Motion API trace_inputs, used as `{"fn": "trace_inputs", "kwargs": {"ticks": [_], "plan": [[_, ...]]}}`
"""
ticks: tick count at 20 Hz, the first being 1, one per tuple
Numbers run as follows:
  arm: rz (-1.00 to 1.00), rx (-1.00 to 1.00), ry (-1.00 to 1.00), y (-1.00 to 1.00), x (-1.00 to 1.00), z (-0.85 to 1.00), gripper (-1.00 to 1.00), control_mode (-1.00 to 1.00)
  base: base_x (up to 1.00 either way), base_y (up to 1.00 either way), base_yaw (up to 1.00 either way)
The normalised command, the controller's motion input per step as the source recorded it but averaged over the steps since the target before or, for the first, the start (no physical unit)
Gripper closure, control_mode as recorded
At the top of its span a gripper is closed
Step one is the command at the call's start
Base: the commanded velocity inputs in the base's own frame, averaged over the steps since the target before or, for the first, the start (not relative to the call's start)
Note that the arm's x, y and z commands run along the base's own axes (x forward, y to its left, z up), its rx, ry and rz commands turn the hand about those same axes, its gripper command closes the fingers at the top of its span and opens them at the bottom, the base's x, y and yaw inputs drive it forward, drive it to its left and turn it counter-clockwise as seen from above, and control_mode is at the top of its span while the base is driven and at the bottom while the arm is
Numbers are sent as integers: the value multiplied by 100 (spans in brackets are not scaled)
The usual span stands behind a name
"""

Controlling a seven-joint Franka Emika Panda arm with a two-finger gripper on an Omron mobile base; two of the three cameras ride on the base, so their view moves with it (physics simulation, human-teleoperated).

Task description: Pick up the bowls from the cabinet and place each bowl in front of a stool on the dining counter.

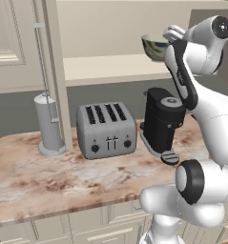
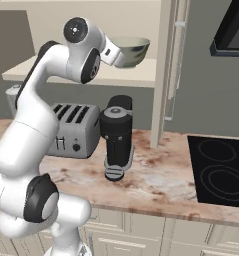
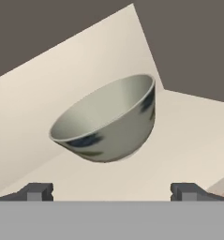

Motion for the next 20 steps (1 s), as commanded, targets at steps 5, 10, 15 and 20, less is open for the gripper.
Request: {"fn": "trace_inputs", "kwargs": {"ticks": [5, 10, 15, 20], "plan": [[0, 2, 4, -16, 37, 0, -100, -100, 0, 0, 0], [0, 2, 4, -10, 36, 0, -100, -100, 0, 0, 0], [0, 0, 3, -5, 34, 0, -100, -100, 0, 0, 0], [0, 0, 0, -3, 28, 0, -100, -100, 0, 0, 0]]}}
